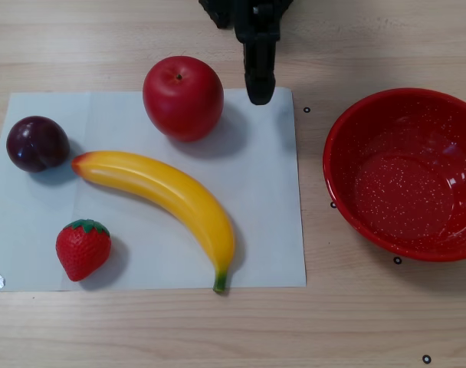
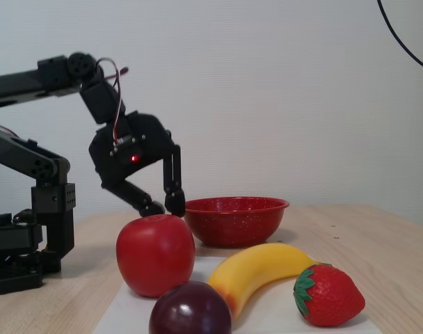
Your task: Grasp the banana and put it in the red bowl.
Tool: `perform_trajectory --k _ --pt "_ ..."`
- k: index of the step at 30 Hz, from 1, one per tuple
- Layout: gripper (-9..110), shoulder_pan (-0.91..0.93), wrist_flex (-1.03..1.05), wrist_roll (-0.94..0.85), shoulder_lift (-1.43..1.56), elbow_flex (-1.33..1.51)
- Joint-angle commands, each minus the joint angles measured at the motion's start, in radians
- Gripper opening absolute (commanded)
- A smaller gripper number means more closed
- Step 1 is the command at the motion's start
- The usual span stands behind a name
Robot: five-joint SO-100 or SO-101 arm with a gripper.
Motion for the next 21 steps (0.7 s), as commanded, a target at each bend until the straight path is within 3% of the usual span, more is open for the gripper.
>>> perform_trajectory --k 1,21 --pt "0 -0.02 0.003 0.014 -0.037 -0.144" --pt "5 -0.196 0.285 -0.023 -0.657 -0.884"
